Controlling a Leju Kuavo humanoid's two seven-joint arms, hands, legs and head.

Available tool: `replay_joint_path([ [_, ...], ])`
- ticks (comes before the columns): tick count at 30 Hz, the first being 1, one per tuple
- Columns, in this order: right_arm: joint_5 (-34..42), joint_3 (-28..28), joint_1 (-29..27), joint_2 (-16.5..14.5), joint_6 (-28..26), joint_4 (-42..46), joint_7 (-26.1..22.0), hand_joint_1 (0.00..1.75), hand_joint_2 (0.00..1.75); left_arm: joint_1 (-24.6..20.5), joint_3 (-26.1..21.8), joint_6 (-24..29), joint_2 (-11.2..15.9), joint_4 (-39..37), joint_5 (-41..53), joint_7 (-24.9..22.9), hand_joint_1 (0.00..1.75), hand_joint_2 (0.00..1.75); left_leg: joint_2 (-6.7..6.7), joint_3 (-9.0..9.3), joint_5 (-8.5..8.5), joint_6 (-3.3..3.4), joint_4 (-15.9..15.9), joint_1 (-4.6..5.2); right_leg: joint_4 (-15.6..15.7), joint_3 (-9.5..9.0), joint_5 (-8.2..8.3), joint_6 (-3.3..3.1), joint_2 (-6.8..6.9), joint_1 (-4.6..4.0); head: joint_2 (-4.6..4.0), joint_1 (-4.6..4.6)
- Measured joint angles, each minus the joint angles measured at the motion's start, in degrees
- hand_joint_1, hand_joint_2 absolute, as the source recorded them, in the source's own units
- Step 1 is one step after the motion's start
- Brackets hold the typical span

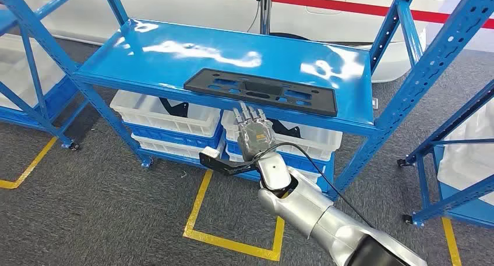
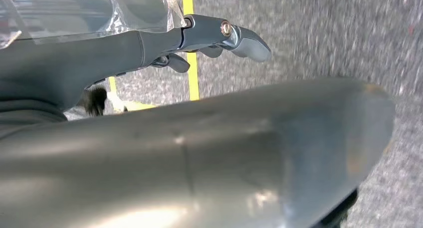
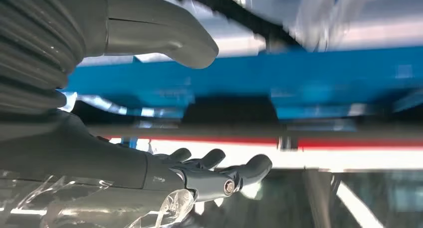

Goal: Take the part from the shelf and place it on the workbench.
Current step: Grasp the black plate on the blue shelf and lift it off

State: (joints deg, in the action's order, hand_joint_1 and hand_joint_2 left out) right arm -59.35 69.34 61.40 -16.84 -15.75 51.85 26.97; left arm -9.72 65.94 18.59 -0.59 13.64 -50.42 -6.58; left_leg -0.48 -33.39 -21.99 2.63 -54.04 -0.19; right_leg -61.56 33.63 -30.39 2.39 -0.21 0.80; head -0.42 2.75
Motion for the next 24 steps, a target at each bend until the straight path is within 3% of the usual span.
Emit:
replay_joint_path([
  [2, -1.0, -0.2, 0.0, 0.1, -0.7, 0.5, 0.5, 0.0, 1.75, 0.0, 0.0, 0.0, 0.0, 0.0, 0.0, 0.0, 0.0, 0.0, 0.0, 0.15, -0.15, 0.19, 0.0, 0.04, -4.9, 2.63, -1.87, 0.09, -0.01, 0.01, 0.0, 0.0],
  [3, -1.9, -0.4, 0.1, 0.3, -1.2, 0.9, 0.9, 0.0, 1.75, 0.1, 0.0, 0.1, 0.0, 0.0, 0.0, 0.0, 0.0, 0.0, 0.0, 0.33, -0.31, 0.34, 0.0, 0.07, -9.0, 5.0, -3.18, 0.16, -0.01, 0.03, 0.0, 0.0],
  [4, -2.5, -0.6, 0.0, 0.4, -1.4, 1.5, 1.1, 0.0, 1.75, 0.2, 0.0, 0.1, 0.0, 0.0, 0.0, 0.0, 0.0, 0.0, -0.03, 0.56, -0.51, 0.4, -0.1, 0.07, -11.4, 6.67, -3.42, 0.22, -0.01, 0.04, 0.0, 0.0],
  [5, -2.9, -0.8, 0.0, 0.6, -1.4, 2.0, 1.2, 0.0, 1.75, 0.3, 0.0, 0.2, 0.0, 0.0, 0.0, 0.0, 0.0, 0.0, -0.1, 0.89, -0.76, 0.36, -0.1, 0.05, -11.7, 7.32, -2.44, 0.27, 0.0, 0.07, 0.0, 0.0],
  [6, -3.2, -1.0, 0.0, 0.7, -1.4, 2.5, 1.3, 0.0, 1.75, 0.4, 0.0, 0.2, 0.0, 0.0, 0.0, 0.0, 0.0, 0.0, -0.19, 1.32, -1.06, 0.24, -0.1, -0.01, -9.7, 6.85, -0.43, 0.31, 0.0, 0.12, 0.0, 0.0],
  [8, -3.5, -1.4, 0.1, 0.8, -1.2, 3.6, 1.2, 0.0, 1.75, 0.4, 0.0, 0.3, 0.0, 0.0, 0.0, 0.0, 0.0, 0.0, -0.36, 2.26, -1.8, -0.25, -0.2, -0.02, -1.3, 3.42, 4.46, 0.37, -0.03, 0.28, 0.0, 0.01],
  [10, -3.6, -1.7, 0.2, 0.8, -0.8, 4.7, 0.9, 0.0, 1.75, 0.3, 0.0, 0.3, 0.0, 0.0, 0.0, 0.0, 0.0, 0.0, -0.49, 2.66, -2.43, -0.83, -0.3, 0.21, 4.5, 0.95, 6.51, 0.03, -0.12, 0.33, 0.0, 0.01],
  [13, -3.6, -2.0, 0.4, 0.7, -0.5, 6.1, 0.6, 0.0, 1.75, 0.3, 0.0, 0.3, 0.0, 0.0, 0.0, 0.0, 0.0, 0.0, -0.5, 2.62, -2.82, -1.46, -0.2, 0.19, 5.4, 0.67, 6.24, -1.05, -0.17, 0.15, 0.0, 0.01],
  [15, -3.7, -2.3, 0.5, 0.7, -0.4, 6.9, 0.6, 0.0, 1.75, 0.3, 0.1, 0.3, 0.0, 0.0, 0.0, 0.0, 0.0, 0.0, -0.33, 1.54, -4.24, -2.0, -2.7, -0.02, 5.5, 0.46, 6.16, -1.77, -0.12, 0.3, 0.0, 0.01],
  [18, -3.6, -2.5, 0.4, 0.7, -0.3, 7.6, 0.5, 0.0, 1.75, 0.3, 0.1, 0.4, 0.0, 0.0, 0.0, 0.0, 0.0, 0.0, -0.13, -4.58, -8.91, -2.74, -14.4, -0.26, 5.5, 0.21, 5.78, -2.37, -0.05, 0.16, 0.0, 0.03],
  [19, -3.5, -2.5, 0.4, 0.7, -0.3, 7.7, 0.4, 0.0, 1.75, 0.4, 0.1, 0.4, 0.0, 0.0, 0.0, 0.0, 0.0, 0.0, -0.1, -6.62, -9.64, -2.78, -17.6, -0.29, 5.5, 0.09, 5.62, -2.43, -0.06, 0.02, 0.0, 0.03],
  [20, -3.4, -2.5, 0.3, 0.7, -0.2, 7.8, 0.2, 0.0, 1.75, 0.5, 0.1, 0.4, 0.0, 0.0, 0.0, 0.0, 0.0, 0.0, -0.08, -7.7, -9.22, -2.68, -18.7, -0.28, 5.5, -0.1, 5.44, -2.48, -0.1, -0.06, 0.0, 0.02],
  [21, -3.2, -2.5, 0.2, 0.7, -0.1, 7.8, 0.0, 0.0, 1.75, 0.5, 0.1, 0.4, 0.0, 0.0, 0.0, 0.0, 0.0, 0.0, -0.06, -7.49, -7.58, -2.48, -17.2, -0.23, 5.4, -0.42, 5.21, -2.5, -0.16, -0.13, 0.0, 0.02],
  [23, -2.6, -2.5, 0.2, 0.7, 0.2, 7.8, -0.5, 0.0, 1.75, 0.5, 0.1, 0.4, 0.0, 0.0, -0.1, 0.0, 0.0, 0.0, -0.01, -4.32, -2.61, -1.86, -8.9, -0.03, 5.5, -1.27, 4.66, -2.41, -0.24, -0.19, 0.0, 0.02],
  [24, -2.2, -2.5, 0.2, 0.7, 0.6, 7.8, -0.9, 0.0, 1.75, 0.5, 0.1, 0.4, 0.0, 0.0, -0.1, 0.0, 0.0, 0.0, 0.02, -2.62, -0.9, -1.55, -4.9, 0.2, 5.5, -1.58, 4.39, -2.25, -0.29, -0.26, 0.0, 0.03],
])
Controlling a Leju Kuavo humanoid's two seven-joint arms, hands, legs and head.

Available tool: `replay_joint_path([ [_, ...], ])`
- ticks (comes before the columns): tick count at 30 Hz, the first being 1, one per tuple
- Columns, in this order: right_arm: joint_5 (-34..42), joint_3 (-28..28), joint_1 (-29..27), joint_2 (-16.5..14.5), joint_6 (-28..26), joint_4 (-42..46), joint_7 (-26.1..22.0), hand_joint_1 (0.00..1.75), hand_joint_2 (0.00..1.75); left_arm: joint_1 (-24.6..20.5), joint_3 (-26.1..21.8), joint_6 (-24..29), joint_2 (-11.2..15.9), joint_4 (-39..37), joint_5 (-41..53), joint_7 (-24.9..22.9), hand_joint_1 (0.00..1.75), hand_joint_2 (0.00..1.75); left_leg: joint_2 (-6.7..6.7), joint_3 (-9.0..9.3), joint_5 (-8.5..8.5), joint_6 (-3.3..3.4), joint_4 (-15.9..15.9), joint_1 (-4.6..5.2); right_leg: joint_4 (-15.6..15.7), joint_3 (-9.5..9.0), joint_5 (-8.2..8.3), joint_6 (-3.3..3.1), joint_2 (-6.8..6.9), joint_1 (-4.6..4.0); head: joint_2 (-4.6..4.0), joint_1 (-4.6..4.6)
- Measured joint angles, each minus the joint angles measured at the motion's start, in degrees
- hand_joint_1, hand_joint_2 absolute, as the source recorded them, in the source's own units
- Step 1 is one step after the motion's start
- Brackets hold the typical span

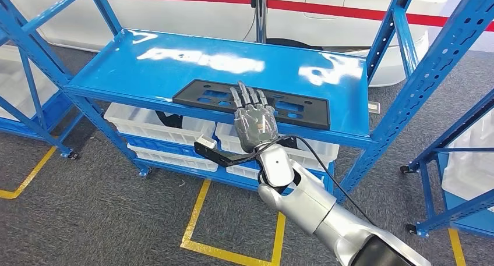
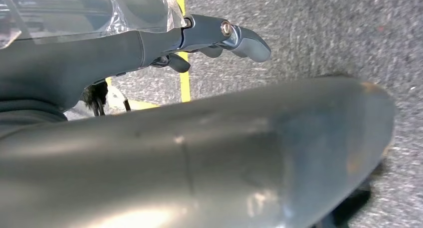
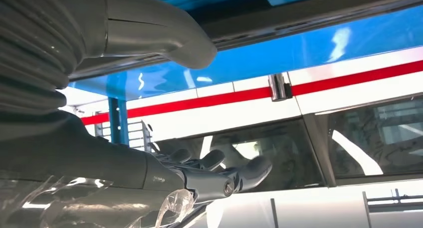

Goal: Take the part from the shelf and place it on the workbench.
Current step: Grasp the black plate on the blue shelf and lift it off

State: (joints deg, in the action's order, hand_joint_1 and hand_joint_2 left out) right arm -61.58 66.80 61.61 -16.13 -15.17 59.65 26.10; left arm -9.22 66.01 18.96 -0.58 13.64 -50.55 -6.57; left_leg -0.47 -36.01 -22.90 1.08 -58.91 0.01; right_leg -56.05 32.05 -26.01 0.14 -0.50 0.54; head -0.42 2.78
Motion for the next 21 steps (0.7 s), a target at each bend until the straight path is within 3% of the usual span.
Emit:
replay_joint_path([
  [2, 1.0, 0.0, 0.1, 0.0, 1.3, 0.0, -1.2, 0.0, 1.75, -0.1, 0.0, -0.1, 0.0, 0.0, -0.1, 0.0, 0.0, 0.0, 0.06, 1.73, 0.87, 0.45, 3.9, 0.45, 0.1, -0.16, -0.34, 0.4, -0.04, -0.06, 0.0, 0.01],
  [6, 3.8, 0.1, 0.1, -0.5, 4.2, -0.1, -3.7, 0.0, 1.75, -0.3, 0.0, -0.4, 0.0, 0.0, -0.2, 0.1, 0.0, 0.0, -0.04, 2.79, 0.69, 1.27, 5.0, 0.27, -1.2, 0.09, -1.7, 1.48, 0.16, -0.07, 0.0, -0.02],
  [7, 4.4, 0.2, 0.2, -0.6, 4.8, -0.1, -4.2, 0.0, 1.75, -0.3, 0.0, -0.4, 0.0, 0.0, -0.3, 0.2, 0.0, 0.0, -0.04, 3.2, 0.67, 1.55, 5.3, 0.08, -3.7, 1.14, -3.04, 1.69, 0.17, -0.09, 0.0, -0.02],
  [9, 5.5, 0.4, 0.2, -0.7, 6.1, -0.2, -5.2, 0.0, 1.75, -0.4, 0.0, -0.5, 0.0, 0.0, -0.3, 0.2, 0.0, 0.0, -0.05, 3.65, 0.38, 1.98, 5.5, 0.0, -11.7, 5.22, -6.31, 1.92, 0.17, 0.01, 0.0, -0.03],
  [10, 6.1, 0.7, 0.1, -0.8, 6.8, -0.3, -5.7, 0.0, 1.75, -0.4, 0.0, -0.5, 0.0, 0.0, -0.3, 0.2, 0.0, 0.0, -0.09, 3.85, 0.18, 2.07, 5.4, 0.0, -15.2, 7.27, -7.26, 2.03, 0.18, 0.04, 0.0, -0.03],
  [11, 6.8, 0.9, 0.0, -0.8, 7.6, -0.4, -6.4, 0.0, 1.75, -0.4, 0.0, -0.5, 0.0, 0.0, -0.3, 0.2, 0.0, 0.0, -0.16, 4.1, -0.04, 2.06, 5.4, -0.04, -16.9, 8.55, -7.13, 2.14, 0.18, 0.1, 0.0, -0.03],
  [12, 7.6, 1.2, 0.0, -0.9, 8.4, -0.5, -7.1, 0.0, 1.75, -0.3, 0.0, -0.5, 0.0, 0.0, -0.3, 0.2, 0.0, 0.0, -0.26, 4.41, -0.3, 1.93, 5.4, -0.11, -16.2, 8.67, -5.77, 2.23, 0.2, 0.17, 0.0, -0.03],
  [14, 9.5, 1.9, 0.1, -1.3, 10.5, -0.7, -8.8, 0.0, 1.75, -0.3, 0.0, -0.6, 0.0, 0.0, -0.3, 0.3, 0.0, 0.0, -0.44, 5.18, -1.02, 1.42, 5.2, -0.31, -8.8, 5.96, -0.97, 2.45, 0.24, 0.45, 0.0, -0.03],
  [16, 10.8, 2.6, 0.4, -1.7, 12.1, -0.7, -10.0, 0.0, 1.75, -0.5, 0.0, -0.6, 0.0, 0.0, -0.5, 0.4, 0.0, 0.0, -0.56, 5.46, -1.8, 0.75, 4.8, -0.18, -2.0, 3.01, 1.71, 2.44, 0.17, 0.6, 0.0, -0.03],
  [17, 11.1, 2.9, 0.5, -1.9, 12.6, -0.8, -10.3, 0.0, 1.75, -0.5, 0.0, -0.6, 0.1, 0.0, -0.6, 0.5, 0.0, 0.0, -0.59, 5.45, -2.03, 0.5, 4.7, -0.04, -0.6, 2.45, 1.8, 2.23, 0.12, 0.56, 0.0, -0.03],
  [21, 11.6, 3.5, 0.8, -2.8, 13.2, -0.9, -10.5, 0.0, 1.75, -0.4, 0.0, -0.6, 0.1, 0.0, -0.8, 0.8, 0.0, 0.0, -0.44, 4.77, -3.16, -0.12, 3.2, -0.18, -0.4, 2.21, 1.25, 0.78, 0.11, 0.54, 0.0, 0.0],
])
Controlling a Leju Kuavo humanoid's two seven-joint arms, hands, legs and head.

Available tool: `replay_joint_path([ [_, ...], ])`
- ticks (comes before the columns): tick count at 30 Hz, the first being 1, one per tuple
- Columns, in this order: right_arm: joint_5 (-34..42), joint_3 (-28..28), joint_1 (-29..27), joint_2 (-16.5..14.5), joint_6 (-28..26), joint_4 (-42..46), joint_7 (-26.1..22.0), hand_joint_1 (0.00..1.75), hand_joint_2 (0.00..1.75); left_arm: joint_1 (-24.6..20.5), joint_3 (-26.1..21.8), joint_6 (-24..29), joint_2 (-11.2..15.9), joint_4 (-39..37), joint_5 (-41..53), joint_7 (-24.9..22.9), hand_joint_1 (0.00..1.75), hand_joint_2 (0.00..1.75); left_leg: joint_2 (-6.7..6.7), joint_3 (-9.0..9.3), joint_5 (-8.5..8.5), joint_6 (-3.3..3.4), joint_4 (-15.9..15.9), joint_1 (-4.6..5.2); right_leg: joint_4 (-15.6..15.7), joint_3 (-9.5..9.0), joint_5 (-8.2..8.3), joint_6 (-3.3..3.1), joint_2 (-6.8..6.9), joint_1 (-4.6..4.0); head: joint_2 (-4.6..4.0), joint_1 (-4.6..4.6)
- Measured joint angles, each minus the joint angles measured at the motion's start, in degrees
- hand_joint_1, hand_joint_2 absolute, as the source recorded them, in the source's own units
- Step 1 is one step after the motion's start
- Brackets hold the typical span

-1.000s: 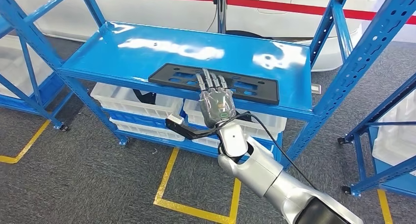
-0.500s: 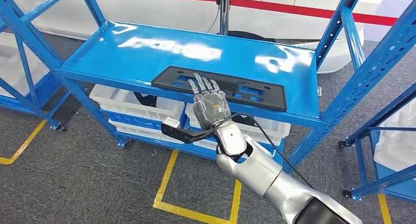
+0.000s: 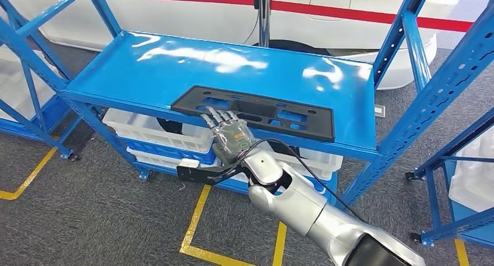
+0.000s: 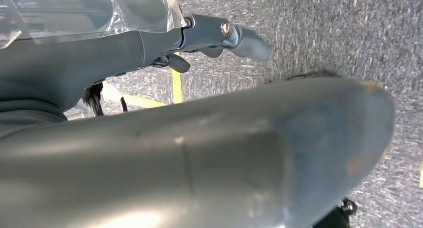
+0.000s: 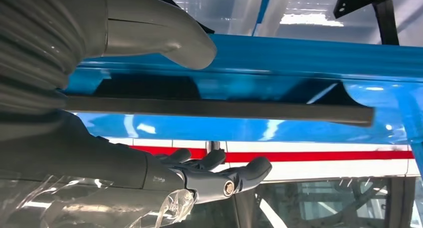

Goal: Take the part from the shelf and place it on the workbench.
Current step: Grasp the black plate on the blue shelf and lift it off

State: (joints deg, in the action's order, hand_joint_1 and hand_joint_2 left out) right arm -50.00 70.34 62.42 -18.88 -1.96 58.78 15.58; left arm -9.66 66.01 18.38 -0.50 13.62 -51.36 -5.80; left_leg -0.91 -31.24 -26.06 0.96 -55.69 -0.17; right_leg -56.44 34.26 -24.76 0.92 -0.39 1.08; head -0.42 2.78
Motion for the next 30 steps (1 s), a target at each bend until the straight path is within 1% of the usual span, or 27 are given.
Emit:
replay_joint_path([
  [1, 0.1, 0.1, 0.1, -0.2, 0.0, 0.0, 0.0, 0.0, 1.75, 0.0, 0.0, 0.0, 0.0, 0.0, 0.0, 0.0, 0.0, 0.0, 0.12, -1.15, -1.12, -0.29, -2.4, -0.09, 0.0, -0.13, -0.09, -0.28, 0.02, 0.1, 0.0, 0.01],
  [2, 0.2, 0.3, 0.3, -0.4, 0.1, 0.0, -0.1, 0.0, 1.75, 0.0, 0.0, 0.0, 0.0, 0.0, 0.0, 0.0, 0.0, 0.0, 0.26, -3.04, -2.61, -0.6, -6.0, -0.15, 0.0, -0.25, -0.22, -0.5, 0.03, 0.09, 0.0, 0.02],
  [3, 0.3, 0.4, 0.3, -0.5, 0.3, 0.0, -0.1, 0.0, 1.75, 0.0, 0.0, 0.0, 0.0, 0.0, 0.0, 0.1, 0.0, 0.0, 0.32, -5.46, -4.2, -0.84, -10.5, -0.19, 0.0, -0.35, -0.36, -0.69, 0.04, 0.06, 0.0, 0.03],
  [4, 0.6, 0.6, 0.3, -0.5, 0.5, -0.1, -0.2, 0.0, 1.75, 0.0, 0.0, 0.0, 0.0, 0.0, 0.0, 0.1, 0.0, 0.0, 0.35, -7.87, -5.3, -0.96, -14.4, -0.22, 0.0, -0.48, -0.53, -0.83, 0.04, 0.01, 0.0, 0.03],
  [5, 0.8, 0.8, 0.3, -0.6, 0.7, -0.2, -0.2, 0.0, 1.75, 0.1, 0.0, 0.0, 0.0, 0.0, -0.1, 0.1, 0.0, 0.0, 0.37, -9.64, -5.51, -0.95, -16.9, -0.23, 0.0, -0.68, -0.72, -0.93, 0.02, -0.05, 0.0, 0.03],
  [6, 1.0, 1.0, 0.3, -0.6, 0.9, -0.3, -0.3, 0.0, 1.75, 0.2, 0.0, 0.0, 0.0, 0.0, -0.1, 0.1, 0.0, 0.0, 0.37, -10.36, -4.63, -0.82, -17.1, -0.21, 0.0, -0.96, -0.95, -0.99, -0.03, -0.12, 0.0, 0.03],
  [7, 1.2, 1.2, 0.3, -0.6, 1.0, -0.3, -0.3, 0.0, 1.75, 0.3, 0.0, 0.0, 0.0, 0.0, -0.1, 0.1, 0.0, 0.0, 0.37, -9.82, -2.6, -0.54, -14.7, -0.17, 0.0, -1.36, -1.22, -0.99, -0.1, -0.19, 0.0, 0.03],
  [9, 1.5, 1.4, 0.4, -0.6, 1.1, -0.4, -0.3, 0.0, 1.75, 0.3, 0.0, 0.0, 0.0, 0.0, -0.2, 0.2, 0.0, 0.0, 0.37, -6.72, 2.31, 0.49, -6.4, 0.23, 0.1, -2.24, -1.82, -0.87, -0.21, -0.34, 0.0, 0.03],
  [10, 1.6, 1.5, 0.4, -0.7, 1.1, -0.4, -0.3, 0.0, 1.75, 0.3, 0.0, 0.0, 0.1, 0.0, -0.2, 0.2, 0.0, 0.0, 0.33, -5.27, 3.9, 1.06, -2.7, 0.55, 0.1, -2.55, -2.1, -0.7, -0.22, -0.39, 0.0, 0.03],
  [11, 1.8, 1.6, 0.5, -0.8, 1.1, -0.4, -0.3, 0.0, 1.75, 0.3, 0.0, 0.0, 0.1, 0.0, -0.2, 0.2, 0.0, 0.0, 0.33, -4.37, 4.52, 1.58, -0.6, 0.89, 0.1, -2.67, -2.29, -0.45, -0.2, -0.41, 0.0, 0.04],
  [12, 2.0, 1.7, 0.6, -0.9, 1.1, -0.5, -0.2, 0.0, 1.75, 0.4, 0.0, 0.0, 0.1, -0.1, -0.2, 0.2, 0.0, 0.0, 0.32, -3.98, 4.39, 1.95, 0.2, 1.13, 0.2, -2.68, -2.43, -0.15, -0.15, -0.38, 0.0, 0.04],
  [13, 2.3, 1.9, 0.6, -0.9, 1.1, -0.5, -0.1, 0.0, 1.75, 0.4, 0.0, 0.0, 0.1, -0.1, -0.2, 0.2, 0.0, 0.0, 0.29, -3.81, 4.22, 2.12, 0.6, 1.21, 0.4, -2.71, -2.53, 0.17, -0.1, -0.38, 0.0, 0.05],
  [14, 2.5, 2.1, 0.6, -1.0, 1.1, -0.5, 0.0, 0.0, 1.75, 0.5, 0.0, 0.0, 0.1, -0.1, -0.2, 0.2, 0.0, 0.0, 0.31, -3.51, 4.19, 2.18, 1.0, 1.03, 0.4, -2.79, -2.77, 0.46, -0.03, -0.36, 0.0, 0.03],
  [15, 2.6, 2.2, 0.6, -1.1, 1.0, -0.6, 0.1, 0.0, 1.75, 0.6, 0.0, 0.0, 0.0, -0.1, -0.1, 0.2, 0.0, 0.0, 0.28, -3.1, 4.23, 2.19, 1.5, 0.85, -0.1, -2.7, -3.3, 0.72, 0.04, -0.42, 0.0, 0.01],
  [16, 2.8, 2.3, 0.7, -1.1, 1.0, -0.6, 0.1, 0.0, 1.75, 0.6, 0.0, 0.0, 0.0, -0.1, -0.1, 0.2, 0.0, 0.0, 0.28, -2.64, 4.27, 2.21, 2.0, 0.66, -1.8, -2.02, -4.31, 0.92, 0.05, -0.49, 0.0, -0.01],
  [17, 2.8, 2.3, 0.7, -1.1, 1.0, -0.6, 0.2, 0.0, 1.75, 0.7, 0.0, 0.0, 0.0, -0.1, -0.1, 0.2, 0.0, 0.0, 0.29, -2.21, 4.24, 2.28, 2.3, 0.53, -4.8, -0.63, -5.75, 1.07, 0.08, -0.52, 0.0, -0.03],
  [19, 3.1, 2.6, 0.7, -1.0, 1.0, -0.7, 0.2, 0.0, 1.75, 0.7, 0.0, 0.0, 0.0, -0.1, -0.1, 0.2, 0.0, 0.0, 0.29, -1.72, 3.92, 2.57, 2.4, 0.65, -12.7, 3.78, -8.59, 1.23, 0.06, -0.55, 0.0, -0.04],
  [20, 3.2, 2.7, 0.5, -0.9, 1.0, -0.8, 0.2, 0.0, 1.75, 0.9, 0.0, 0.0, 0.0, -0.1, -0.2, 0.2, 0.0, 0.0, 0.27, -1.46, 3.69, 2.64, 2.4, 0.69, -15.4, 5.62, -8.92, 1.27, 0.07, -0.56, 0.0, -0.04],
  [21, 3.3, 2.8, 0.4, -0.8, 1.1, -0.9, 0.3, 0.0, 1.75, 1.0, 0.0, -0.1, 0.0, -0.1, -0.2, 0.2, 0.0, 0.0, 0.24, -1.12, 3.41, 2.64, 2.4, 0.72, -16.1, 6.54, -8.12, 1.27, 0.07, -0.57, 0.0, -0.04],
  [22, 3.5, 3.0, 0.4, -0.7, 1.1, -0.9, 0.5, 0.0, 1.75, 1.1, 0.0, -0.1, 0.0, -0.1, -0.2, 0.2, 0.0, 0.0, 0.18, -0.66, 3.1, 2.59, 2.4, 0.73, -14.4, 6.25, -6.13, 1.23, 0.08, -0.58, 0.0, -0.05],
  [23, 3.6, 3.1, 0.3, -0.7, 1.1, -1.0, 0.7, 0.0, 1.75, 1.2, 0.0, -0.1, 0.0, -0.1, -0.2, 0.2, 0.0, 0.0, 0.12, -0.14, 2.74, 2.47, 2.4, 0.73, -10.6, 4.92, -3.41, 1.11, 0.09, -0.57, 0.0, -0.05],
  [24, 3.7, 3.2, 0.4, -0.7, 1.1, -1.0, 1.0, 0.0, 1.75, 1.2, 0.0, -0.1, 0.0, -0.1, -0.2, 0.2, 0.0, 0.0, 0.07, 0.32, 2.38, 2.3, 2.4, 0.77, -6.3, 3.15, -1.05, 0.93, 0.09, -0.6, 0.0, -0.04],
  [25, 3.8, 3.2, 0.4, -0.7, 1.1, -1.0, 1.5, 0.0, 1.75, 1.2, 0.0, -0.1, 0.0, -0.1, -0.2, 0.3, 0.0, 0.0, 0.0, 0.61, 2.02, 2.07, 2.3, 0.88, -2.6, 1.57, 0.52, 0.69, 0.07, -0.62, 0.0, -0.04],
  [26, 3.8, 3.2, 0.5, -0.7, 1.1, -1.1, 2.1, 0.0, 1.75, 1.1, 0.0, -0.1, 0.0, -0.1, -0.3, 0.3, 0.0, 0.0, -0.03, 0.72, 1.75, 1.85, 2.2, 0.95, -0.2, 0.58, 1.22, 0.46, 0.05, -0.68, 0.0, -0.03],
  [27, 3.8, 3.3, 0.5, -0.7, 1.2, -1.2, 2.6, 0.0, 1.75, 1.1, 0.0, -0.1, 0.0, -0.1, -0.4, 0.3, 0.0, 0.0, -0.05, 0.71, 1.57, 1.61, 2.2, 1.03, 0.7, 0.16, 1.13, 0.2, 0.0, -0.78, 0.0, -0.02],
  [28, 3.8, 3.3, 0.6, -0.7, 1.2, -1.3, 3.1, 0.0, 1.75, 1.1, 0.0, -0.1, 0.0, -0.1, -0.5, 0.4, 0.0, 0.0, -0.06, 0.67, 1.45, 1.39, 2.2, 1.06, 1.0, 0.1, 0.99, -0.06, -0.05, -0.86, 0.0, -0.02],
  [30, 3.8, 3.3, 0.7, -0.7, 1.2, -1.6, 3.7, 0.0, 1.75, 1.3, 0.0, -0.1, 0.0, -0.1, -0.5, 0.4, 0.0, 0.0, 0.0, 0.35, 0.82, 0.86, 1.6, 0.93, 1.2, -0.04, 0.94, -0.6, -0.08, -0.68, 0.0, -0.02],
])
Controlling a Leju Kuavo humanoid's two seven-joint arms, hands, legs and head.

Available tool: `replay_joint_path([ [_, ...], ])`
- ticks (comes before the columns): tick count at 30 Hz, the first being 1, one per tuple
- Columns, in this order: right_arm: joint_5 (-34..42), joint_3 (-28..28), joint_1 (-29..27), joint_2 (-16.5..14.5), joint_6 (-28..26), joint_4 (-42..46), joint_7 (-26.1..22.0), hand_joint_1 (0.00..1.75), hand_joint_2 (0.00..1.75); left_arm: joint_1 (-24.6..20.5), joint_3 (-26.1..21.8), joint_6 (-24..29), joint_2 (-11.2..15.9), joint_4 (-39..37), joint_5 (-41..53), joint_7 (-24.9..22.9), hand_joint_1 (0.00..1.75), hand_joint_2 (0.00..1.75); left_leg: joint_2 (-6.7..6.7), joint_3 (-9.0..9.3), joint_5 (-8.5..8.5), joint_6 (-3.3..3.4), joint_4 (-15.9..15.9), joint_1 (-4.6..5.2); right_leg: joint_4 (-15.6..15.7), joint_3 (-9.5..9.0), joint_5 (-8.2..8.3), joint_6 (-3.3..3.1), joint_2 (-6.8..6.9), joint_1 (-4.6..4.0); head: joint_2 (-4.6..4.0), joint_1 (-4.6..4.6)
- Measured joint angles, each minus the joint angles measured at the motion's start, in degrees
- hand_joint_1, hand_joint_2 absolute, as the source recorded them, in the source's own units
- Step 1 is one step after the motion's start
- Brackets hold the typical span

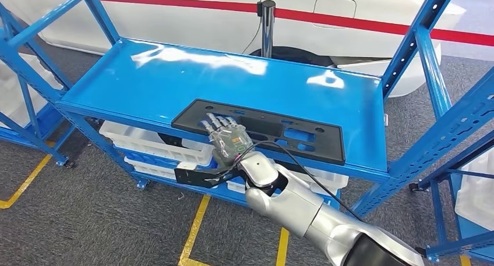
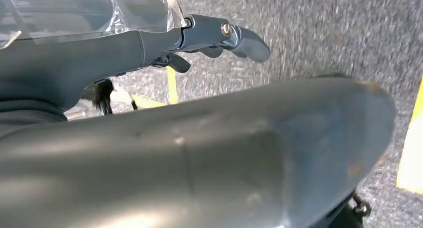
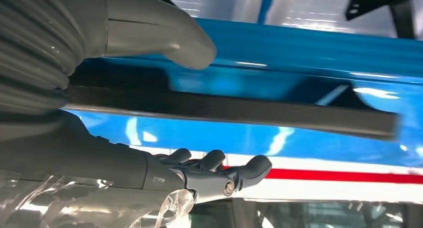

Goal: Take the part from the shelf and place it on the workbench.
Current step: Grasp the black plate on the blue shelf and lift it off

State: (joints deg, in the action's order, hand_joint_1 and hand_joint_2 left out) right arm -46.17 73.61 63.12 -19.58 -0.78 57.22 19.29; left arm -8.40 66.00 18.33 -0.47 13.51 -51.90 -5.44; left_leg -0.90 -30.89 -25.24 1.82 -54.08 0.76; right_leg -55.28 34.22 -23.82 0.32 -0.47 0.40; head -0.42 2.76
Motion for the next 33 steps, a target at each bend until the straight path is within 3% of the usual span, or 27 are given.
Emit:
replay_joint_path([
  [2, 0.0, 0.0, 0.1, 0.0, 0.1, -0.2, 0.9, 0.0, 1.75, 0.0, 0.0, 0.0, 0.0, 0.0, -0.1, 0.0, 0.0, 0.0, 0.1, -2.38, -2.36, -0.82, -4.8, -0.35, 0.2, -0.31, -0.12, -0.53, 0.05, 0.33, 0.0, 0.02],
  [4, 0.1, 0.0, 0.1, 0.0, 0.3, -0.5, 2.3, 0.0, 1.75, 0.1, 0.0, 0.1, 0.0, 0.0, -0.3, 0.0, 0.0, 0.0, 0.2, -7.03, -5.55, -1.6, -13.5, -0.81, 0.1, -0.53, -0.42, -0.84, 0.09, 0.37, 0.0, 0.02],
  [5, 0.1, 0.0, 0.1, 0.0, 0.3, -0.7, 2.9, 0.0, 1.75, 0.2, 0.0, 0.1, 0.0, 0.0, -0.4, 0.0, 0.0, 0.0, 0.26, -9.12, -6.31, -1.85, -16.8, -1.0, 0.1, -0.66, -0.57, -0.87, 0.08, 0.37, 0.0, 0.03],
  [6, 0.2, 0.0, 0.1, 0.0, 0.4, -0.9, 3.4, 0.0, 1.75, 0.4, 0.0, 0.2, 0.0, 0.0, -0.5, 0.0, 0.0, 0.0, 0.31, -10.24, -5.96, -1.97, -18.1, -1.14, 0.1, -0.85, -0.75, -0.86, 0.02, 0.37, 0.0, 0.03],
  [7, 0.3, 0.0, 0.1, 0.0, 0.5, -1.1, 3.9, 0.0, 1.75, 0.5, 0.0, 0.2, 0.0, 0.0, -0.6, 0.0, 0.0, 0.0, 0.35, -10.07, -4.36, -1.98, -16.7, -1.24, 0.1, -1.16, -0.97, -0.8, -0.05, 0.37, 0.0, 0.03],
  [9, 0.7, 0.0, 0.1, 0.0, 1.1, -1.5, 5.0, 0.0, 1.75, 0.7, 0.0, 0.4, 0.0, 0.0, -0.7, 0.0, 0.0, 0.0, 0.38, -6.82, 0.68, -1.6, -8.2, -1.22, 0.2, -1.98, -1.51, -0.57, -0.17, 0.37, 0.0, 0.03],
  [11, 1.2, 0.0, 0.3, 0.0, 2.0, -1.8, 6.4, 0.0, 1.75, 0.6, 0.0, 0.6, 0.1, 0.0, -0.9, 0.0, 0.0, 0.0, 0.4, -3.62, 3.42, -0.98, -1.2, -0.83, 0.2, -2.49, -1.99, -0.15, -0.21, 0.21, 0.0, 0.02],
  [13, 1.9, 0.0, 0.4, 0.0, 2.8, -2.2, 7.7, 0.0, 1.75, 0.7, 0.0, 0.7, 0.2, 0.0, -1.2, 0.0, 0.0, 0.0, 0.37, -2.79, 3.32, -0.49, 0.2, -0.42, 0.3, -2.59, -2.27, 0.36, -0.19, 0.15, 0.0, 0.02],
  [16, 3.1, 0.0, 0.5, 0.0, 4.2, -2.6, 9.3, 0.0, 1.75, 1.0, 0.0, 0.9, 0.2, 0.0, -1.8, 0.2, 0.0, 0.0, 0.35, -2.16, 3.37, 0.35, 0.9, -0.73, -1.1, -2.3, -3.49, 1.21, -0.04, 0.19, 0.0, 0.0],
  [17, 3.6, 0.0, 0.6, 0.1, 4.8, -2.8, 10.0, 0.0, 1.75, 1.0, -0.1, 0.9, 0.2, 0.0, -2.1, 0.3, 0.0, 0.0, 0.37, -1.81, 3.38, 0.64, 1.2, -0.88, -3.6, -1.24, -4.83, 1.4, 0.02, 0.19, 0.0, -0.01],
  [19, 4.4, 0.0, 0.6, 0.2, 5.8, -3.2, 11.7, 0.0, 1.75, 1.0, -0.2, 0.9, 0.3, -0.1, -2.8, 0.7, 0.0, 0.0, 0.42, -1.41, 3.17, 1.08, 1.2, -0.88, -11.6, 2.84, -8.26, 1.62, 0.08, 0.24, 0.0, -0.01],
  [20, 4.7, 0.1, 0.5, 0.2, 6.4, -3.4, 12.7, 0.0, 1.75, 1.1, -0.3, 0.9, 0.3, -0.1, -3.1, 1.0, 0.0, 0.0, 0.41, -1.24, 3.04, 1.16, 1.2, -0.87, -15.3, 4.98, -9.35, 1.73, 0.09, 0.27, 0.0, -0.01],
  [21, 4.8, 0.1, 0.5, 0.3, 6.9, -3.6, 13.7, 0.0, 1.75, 1.2, -0.3, 0.8, 0.3, -0.1, -3.4, 1.2, 0.0, 0.0, 0.39, -1.03, 2.86, 1.17, 1.2, -0.9, -17.3, 6.35, -9.38, 1.85, 0.1, 0.33, 0.0, -0.01],
  [22, 4.8, 0.2, 0.5, 0.3, 7.4, -3.8, 14.6, 0.0, 1.75, 1.3, -0.4, 0.8, 0.3, -0.1, -3.7, 1.5, 0.0, 0.0, 0.34, -0.75, 2.66, 1.09, 1.2, -0.97, -16.9, 6.52, -8.21, 1.96, 0.13, 0.43, 0.0, -0.01],
  [23, 4.8, 0.3, 0.6, 0.3, 7.7, -3.9, 15.3, 0.0, 1.75, 1.5, -0.5, 0.7, 0.2, -0.1, -3.9, 1.7, 0.0, 0.0, 0.25, -0.4, 2.4, 0.9, 1.1, -1.07, -14.0, 5.45, -6.09, 2.05, 0.18, 0.59, 0.0, -0.01],
  [25, 4.9, 0.4, 0.6, 0.3, 8.0, -4.1, 16.3, 0.0, 1.75, 1.6, -0.7, 0.7, 0.3, -0.1, -4.0, 1.9, 0.0, 0.0, 0.0, 0.11, 1.73, 0.25, 0.8, -1.09, -5.4, 1.7, -1.84, 2.26, 0.24, 0.93, 0.0, -0.01],
  [26, 4.9, 0.5, 0.6, 0.3, 8.0, -4.2, 16.7, 0.0, 1.75, 1.5, -0.8, 0.7, 0.3, -0.1, -4.0, 2.0, 0.0, 0.0, -0.12, 0.19, 1.43, -0.09, 0.6, -1.0, -2.4, 0.37, -0.74, 2.18, 0.18, 1.05, 0.0, -0.01],
  [27, 5.0, 0.5, 0.6, 0.2, 8.0, -4.3, 17.0, 0.0, 1.75, 1.5, -1.0, 0.7, 0.4, -0.1, -4.0, 2.0, 0.0, 0.0, -0.21, 0.16, 1.08, -0.04, 0.4, -0.87, -0.9, -0.28, -0.38, 2.07, 0.11, 1.12, 0.0, -0.01],
  [30, 5.0, 0.6, 0.5, -0.2, 7.9, -4.4, 17.4, 0.0, 1.75, 1.6, -1.3, 0.8, 0.4, -0.1, -4.0, 2.0, 0.0, 0.0, -0.28, 0.13, 0.73, 1.74, 0.3, -0.75, -0.6, -0.33, -0.47, 1.67, 0.0, 1.01, 0.0, 0.0],
  [31, 5.0, 0.7, 0.5, -0.3, 7.9, -4.5, 17.5, 0.0, 1.75, 1.6, -1.4, 0.9, 0.4, -0.1, -4.0, 2.0, 0.0, 0.0, -0.28, 0.18, 0.82, 2.03, 0.4, -0.78, -0.6, -0.33, -0.49, 1.54, 0.0, 0.91, 0.0, -0.01],
  [33, 5.0, 0.7, 0.5, -0.4, 7.9, -4.7, 17.5, 0.0, 1.75, 1.6, -1.5, 0.9, 0.4, -0.1, -3.8, 2.0, 0.0, 0.0, -0.28, 0.27, 1.0, 1.76, 0.7, -0.85, -0.6, -0.32, -0.55, 1.24, 0.0, 0.72, 0.0, -0.01],
])
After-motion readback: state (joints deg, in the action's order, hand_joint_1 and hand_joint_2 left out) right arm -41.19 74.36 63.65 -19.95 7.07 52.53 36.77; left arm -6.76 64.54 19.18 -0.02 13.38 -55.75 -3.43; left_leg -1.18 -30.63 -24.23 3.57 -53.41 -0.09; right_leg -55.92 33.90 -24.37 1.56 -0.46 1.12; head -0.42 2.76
